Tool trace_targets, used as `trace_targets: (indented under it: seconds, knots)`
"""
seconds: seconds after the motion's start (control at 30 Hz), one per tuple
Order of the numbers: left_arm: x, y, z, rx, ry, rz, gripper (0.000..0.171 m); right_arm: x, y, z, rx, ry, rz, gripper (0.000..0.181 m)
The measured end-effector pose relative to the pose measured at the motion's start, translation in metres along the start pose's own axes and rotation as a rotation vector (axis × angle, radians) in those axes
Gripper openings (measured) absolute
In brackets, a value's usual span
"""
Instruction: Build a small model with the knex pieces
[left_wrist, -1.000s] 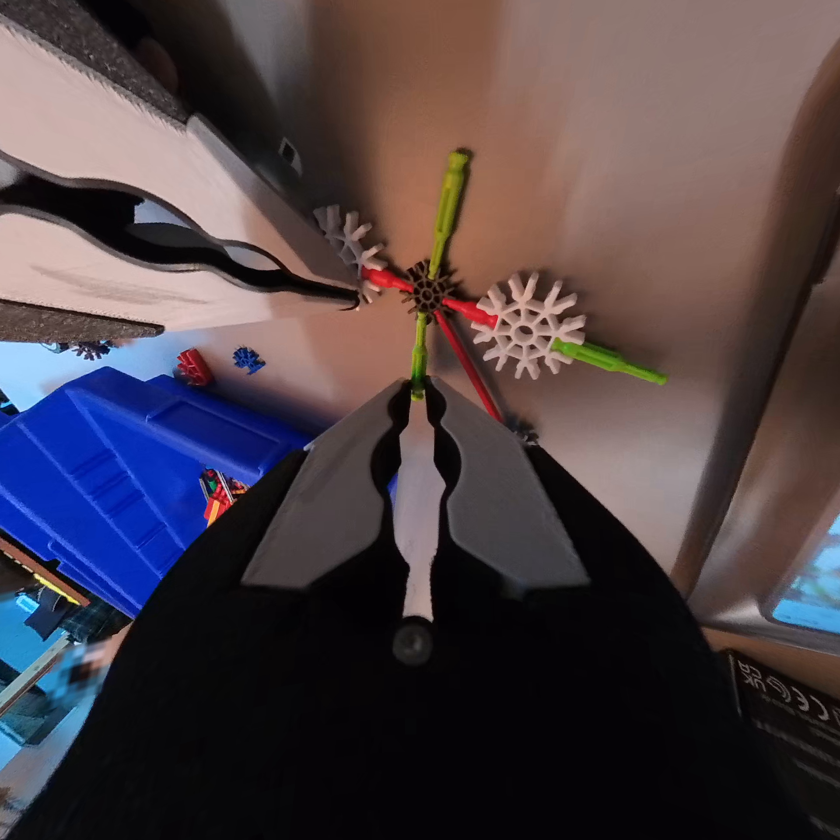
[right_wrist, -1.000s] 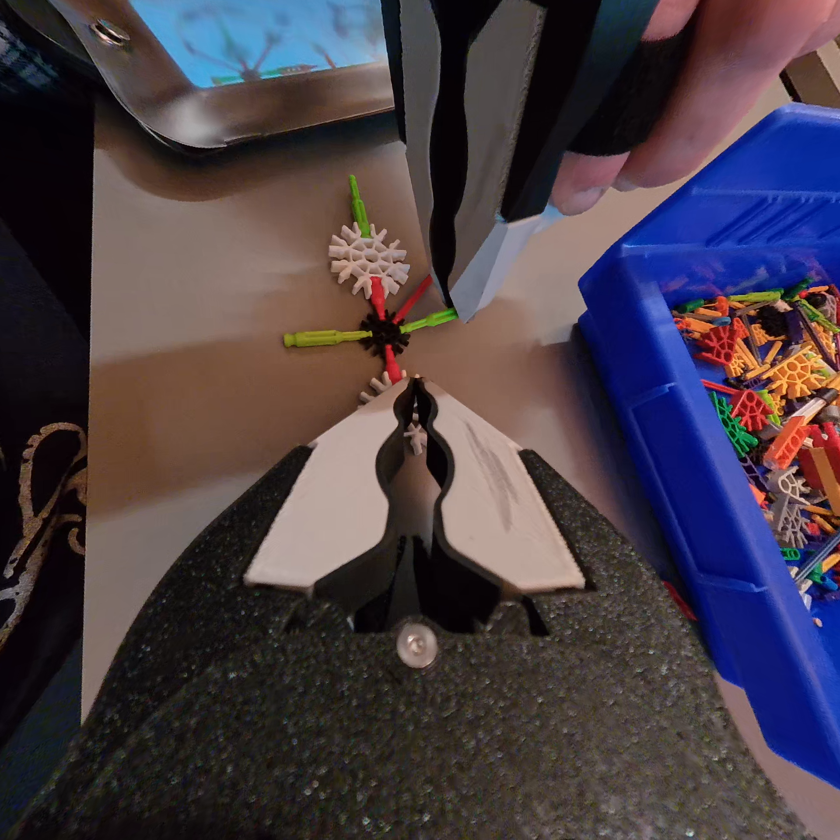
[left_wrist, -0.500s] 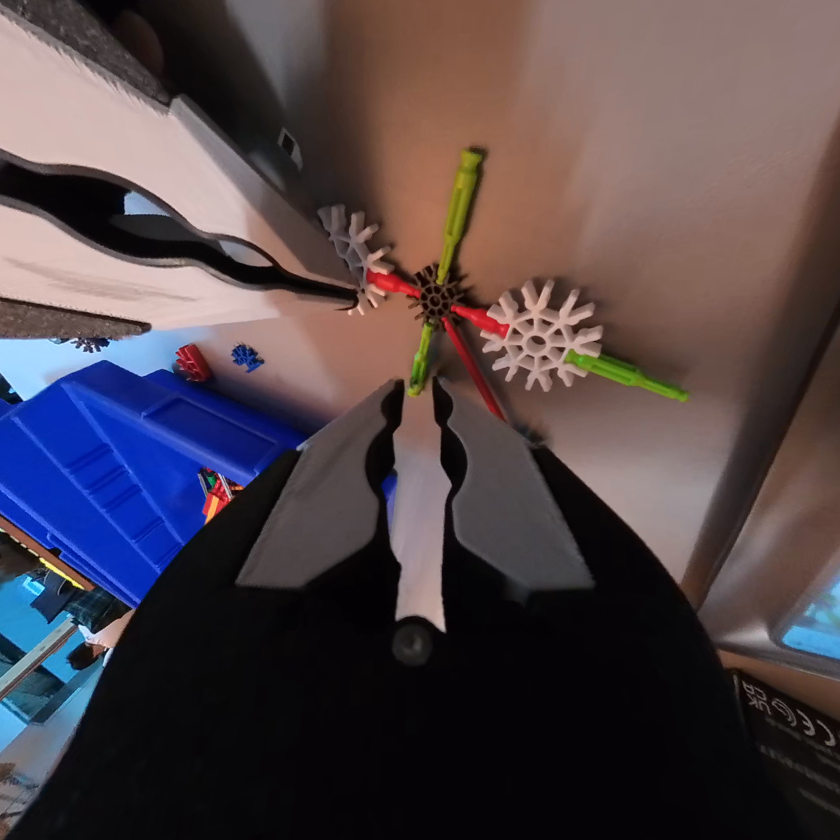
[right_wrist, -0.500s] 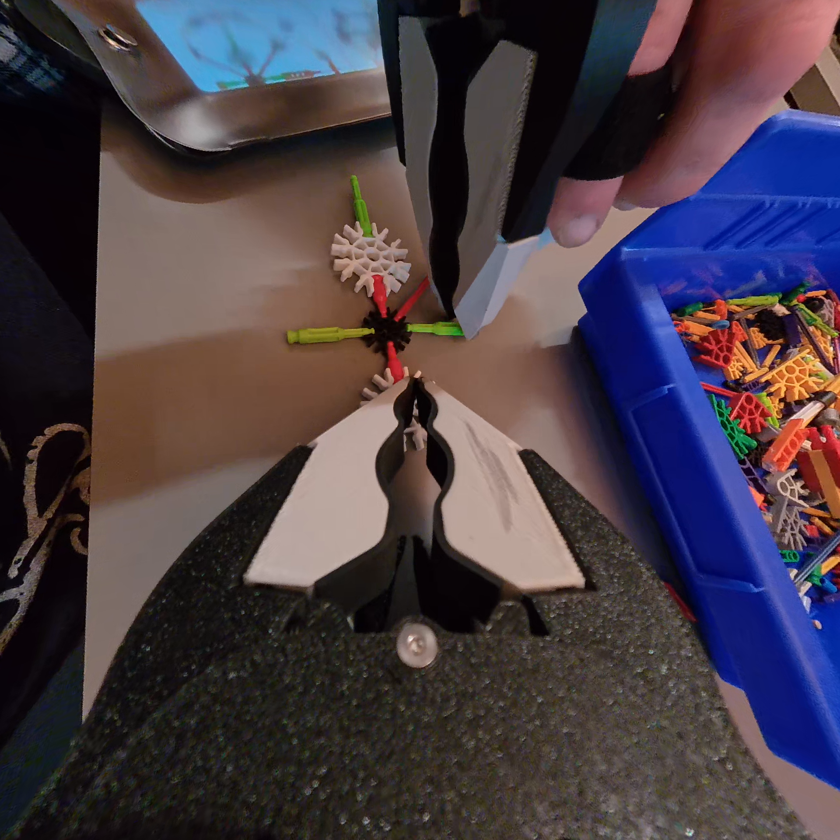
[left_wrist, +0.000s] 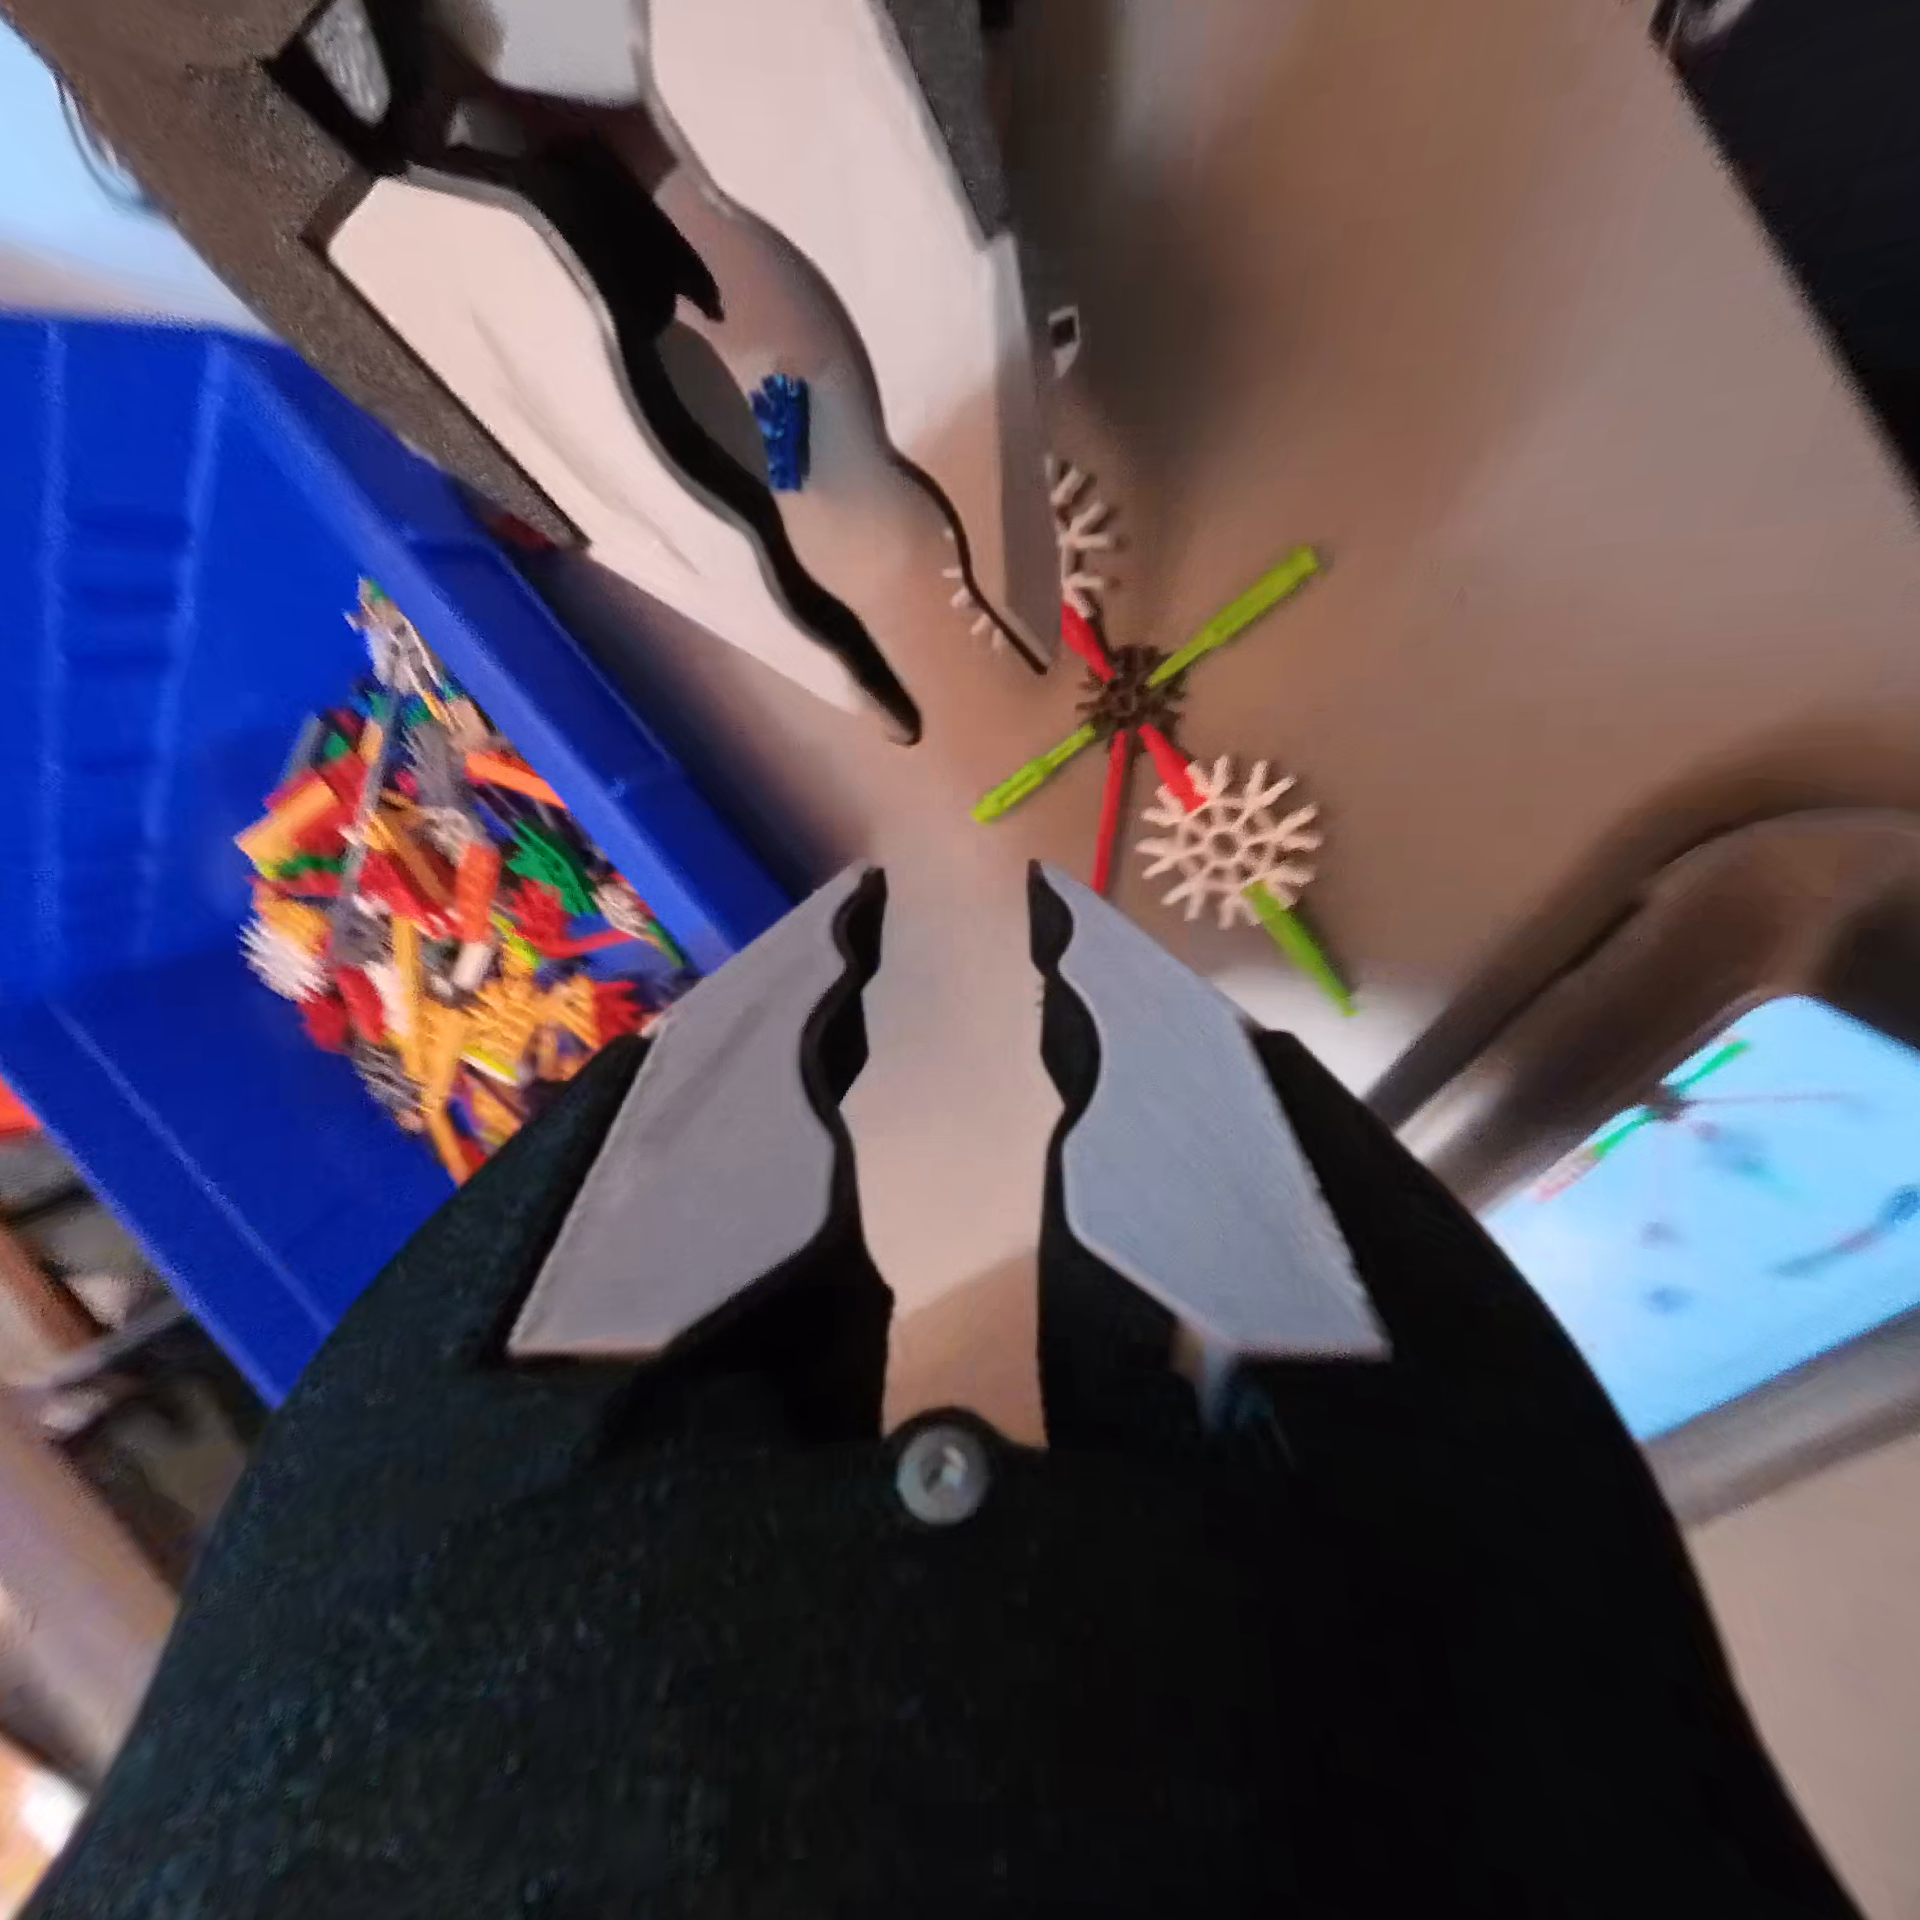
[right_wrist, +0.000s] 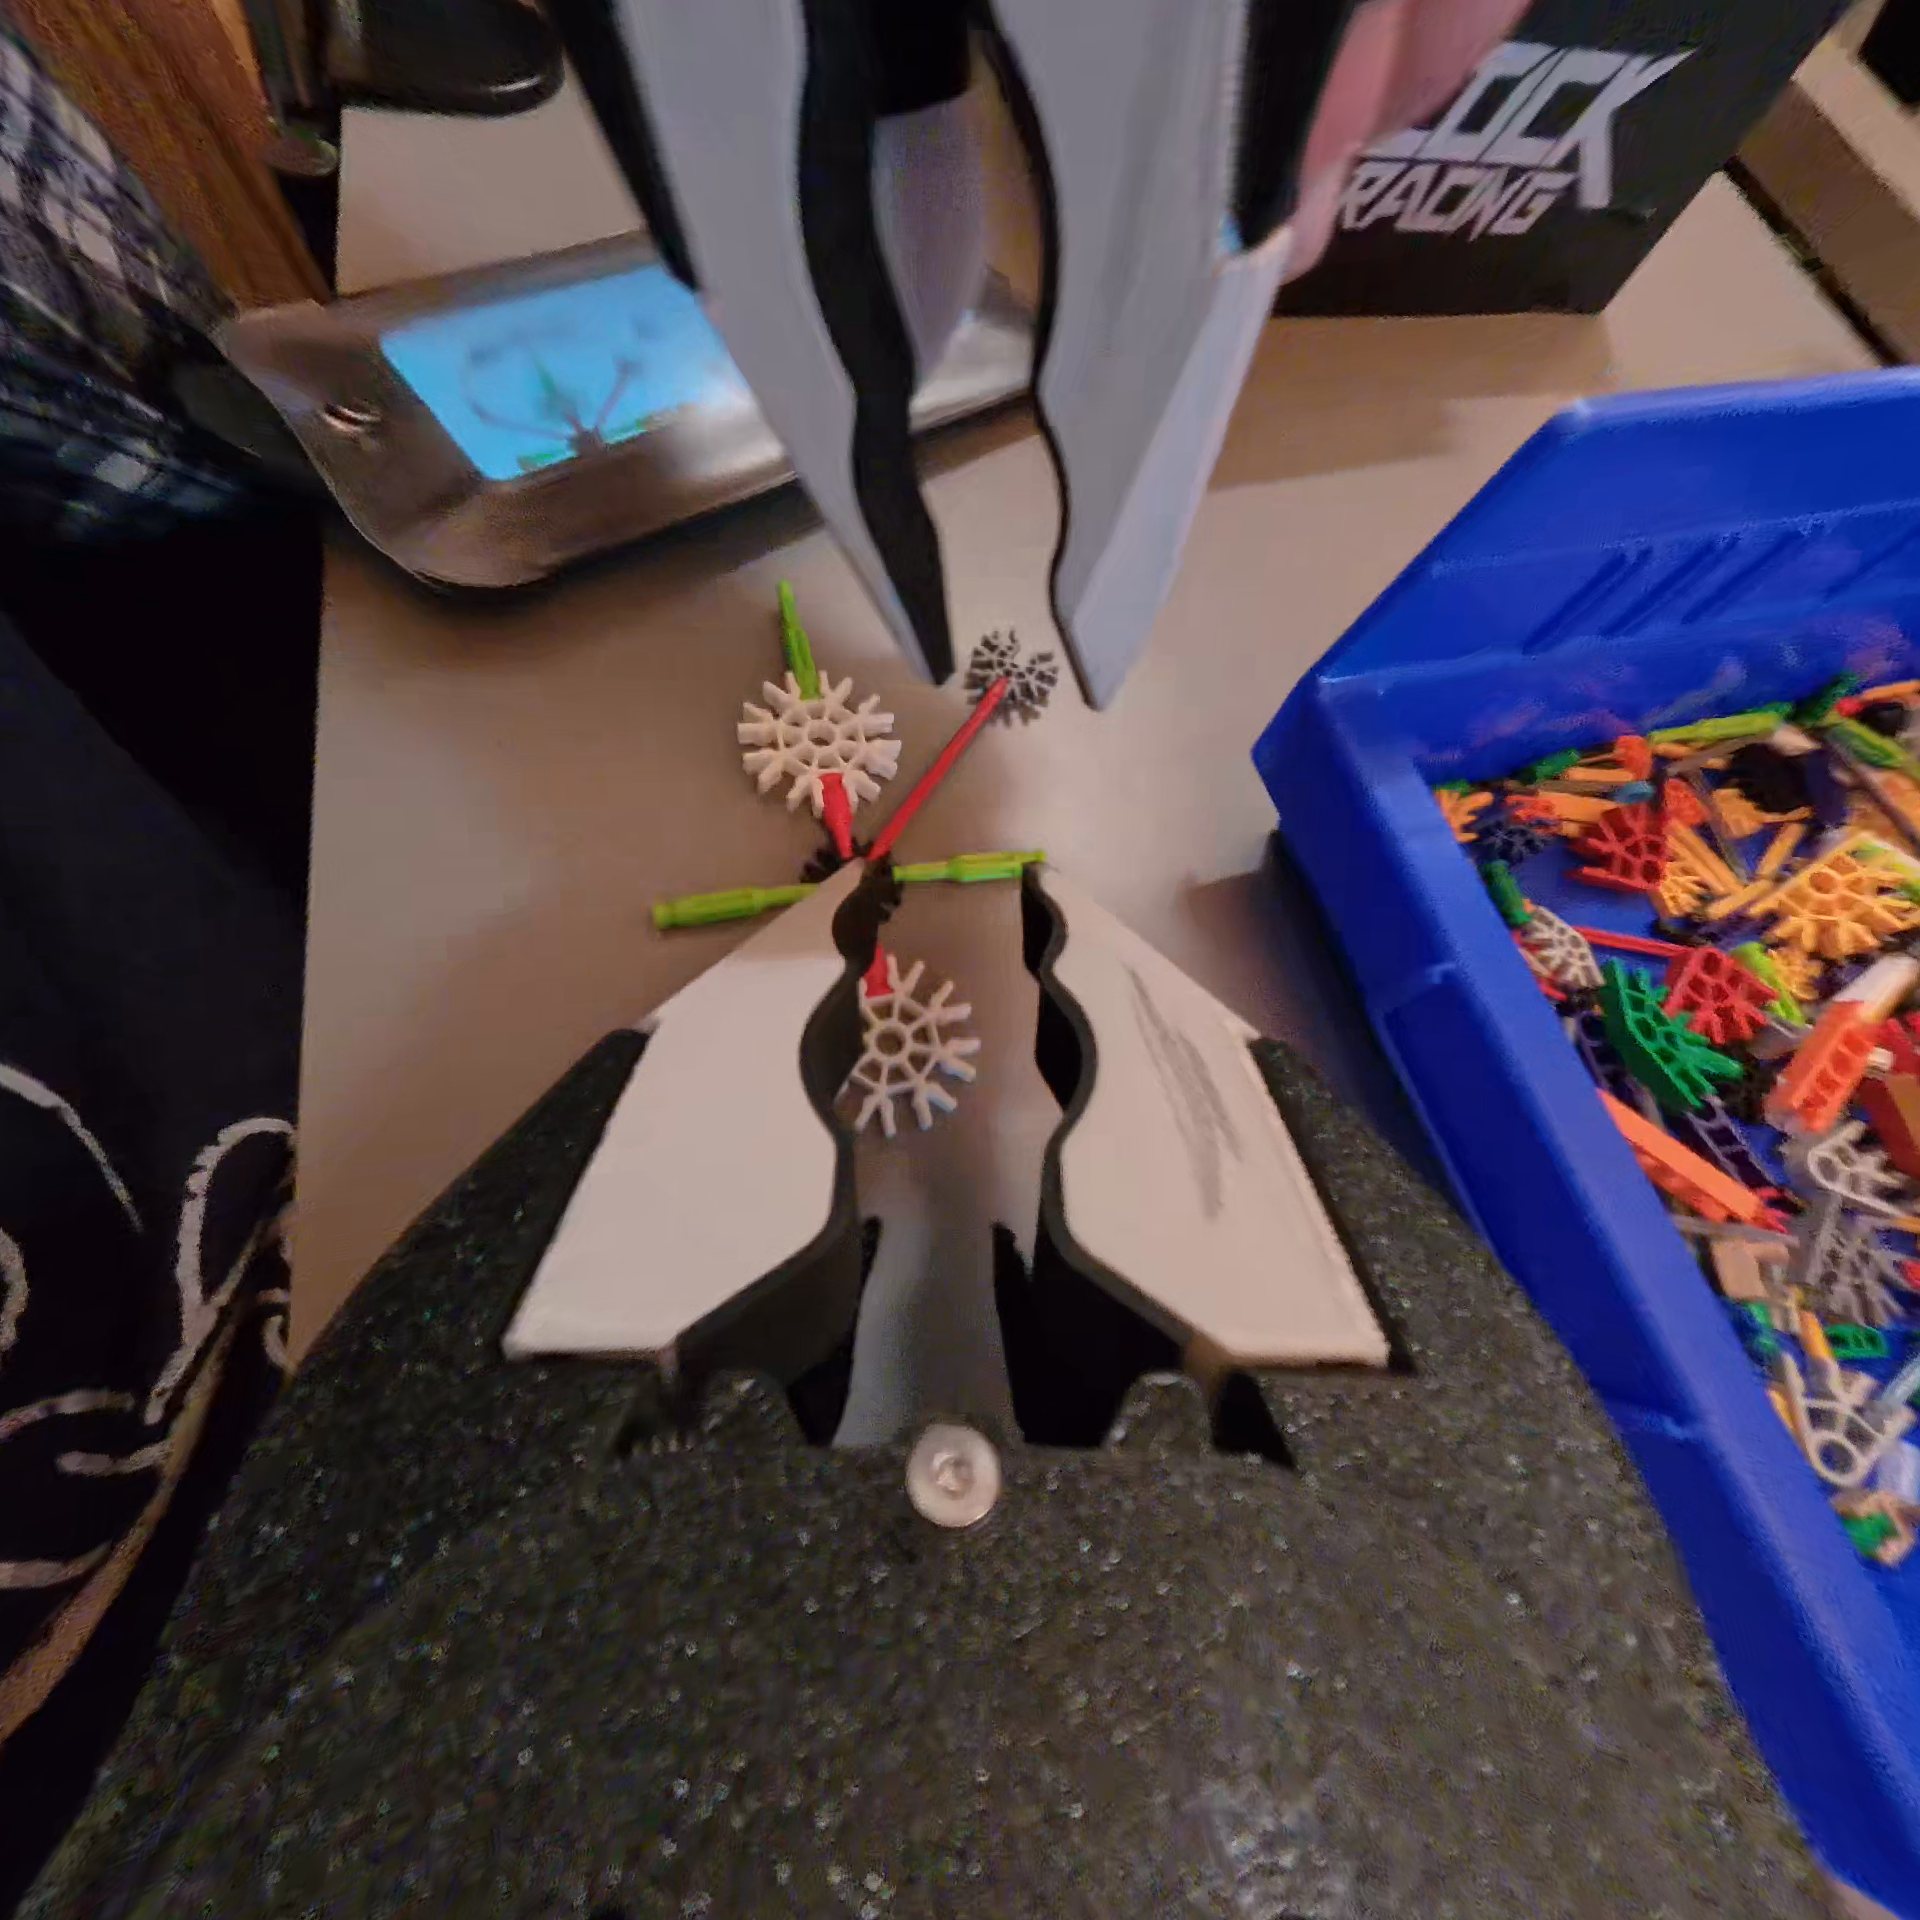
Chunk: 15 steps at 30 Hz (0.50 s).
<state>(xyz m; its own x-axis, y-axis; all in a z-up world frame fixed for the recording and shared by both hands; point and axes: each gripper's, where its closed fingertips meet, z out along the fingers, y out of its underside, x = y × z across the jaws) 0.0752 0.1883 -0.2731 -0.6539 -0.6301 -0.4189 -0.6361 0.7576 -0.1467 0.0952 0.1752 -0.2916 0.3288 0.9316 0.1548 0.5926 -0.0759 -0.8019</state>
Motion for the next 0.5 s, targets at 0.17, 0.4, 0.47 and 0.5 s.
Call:
trace_targets:
  seconds: [0.17, 0.4, 0.47, 0.5]
  knots:
    - [0.022, -0.012, 0.005, 0.04, -0.074, -0.296, 0.025, 0.005, 0.009, 0.016, -0.107, -0.028, 0.038, 0.035]
    - [0.053, -0.013, 0.02, 0.018, -0.105, -0.476, 0.019, 0.003, 0.006, 0.025, -0.146, -0.096, 0.045, 0.048]
    - [0.061, -0.009, 0.025, 0.0, -0.1, -0.491, 0.02, 0.005, 0.009, 0.028, -0.172, -0.101, 0.042, 0.048]
    - [0.062, -0.007, 0.027, -0.007, -0.112, -0.492, 0.016, 0.005, 0.011, 0.03, -0.185, -0.109, 0.039, 0.048]
